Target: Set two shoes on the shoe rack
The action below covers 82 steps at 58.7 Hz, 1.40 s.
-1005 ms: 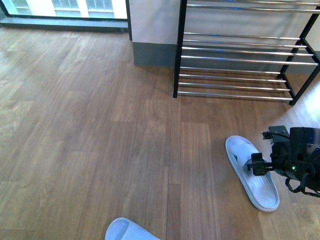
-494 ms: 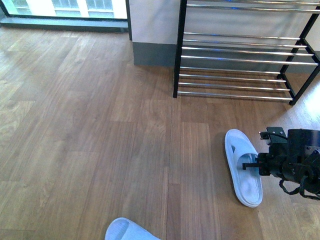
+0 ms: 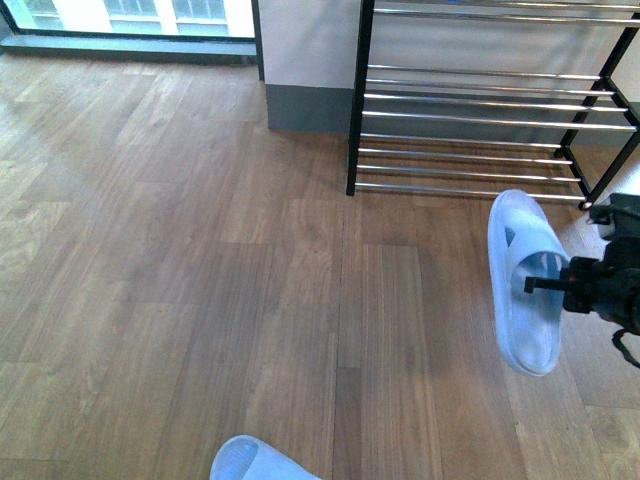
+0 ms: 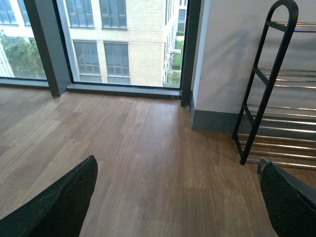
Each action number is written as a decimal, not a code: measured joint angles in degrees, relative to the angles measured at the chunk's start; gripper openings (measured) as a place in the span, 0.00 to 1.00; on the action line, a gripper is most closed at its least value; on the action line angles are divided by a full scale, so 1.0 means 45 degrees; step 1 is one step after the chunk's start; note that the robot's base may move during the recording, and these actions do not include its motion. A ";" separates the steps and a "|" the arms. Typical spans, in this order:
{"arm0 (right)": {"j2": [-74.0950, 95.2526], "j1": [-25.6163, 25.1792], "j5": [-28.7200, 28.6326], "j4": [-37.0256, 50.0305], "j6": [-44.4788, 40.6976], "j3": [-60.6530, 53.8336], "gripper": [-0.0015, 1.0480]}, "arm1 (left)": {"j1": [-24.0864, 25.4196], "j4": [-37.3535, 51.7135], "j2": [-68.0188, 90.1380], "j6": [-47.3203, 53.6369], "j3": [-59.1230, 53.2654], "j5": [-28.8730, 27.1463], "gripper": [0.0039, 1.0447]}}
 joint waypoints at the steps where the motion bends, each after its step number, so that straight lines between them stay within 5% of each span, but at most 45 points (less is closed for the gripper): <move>1: -0.0219 -0.0010 0.0000 0.0015 0.0024 -0.0214 0.02 | 0.0000 0.0000 0.0000 0.0000 0.0000 0.0000 0.91; 12: -0.4906 -0.0165 -0.0379 -0.0597 0.0432 -0.4007 0.02 | 0.0000 0.0000 0.0000 0.0000 0.0000 0.0000 0.91; 35: -1.7014 0.0593 0.0350 -0.6256 0.1919 -0.8422 0.02 | 0.0000 0.0000 0.0000 0.0000 0.0000 0.0000 0.91; 82: -1.7558 0.0651 0.0350 -0.6319 0.2108 -0.8417 0.02 | 0.0000 0.0000 0.0000 0.0000 0.0000 -0.0010 0.91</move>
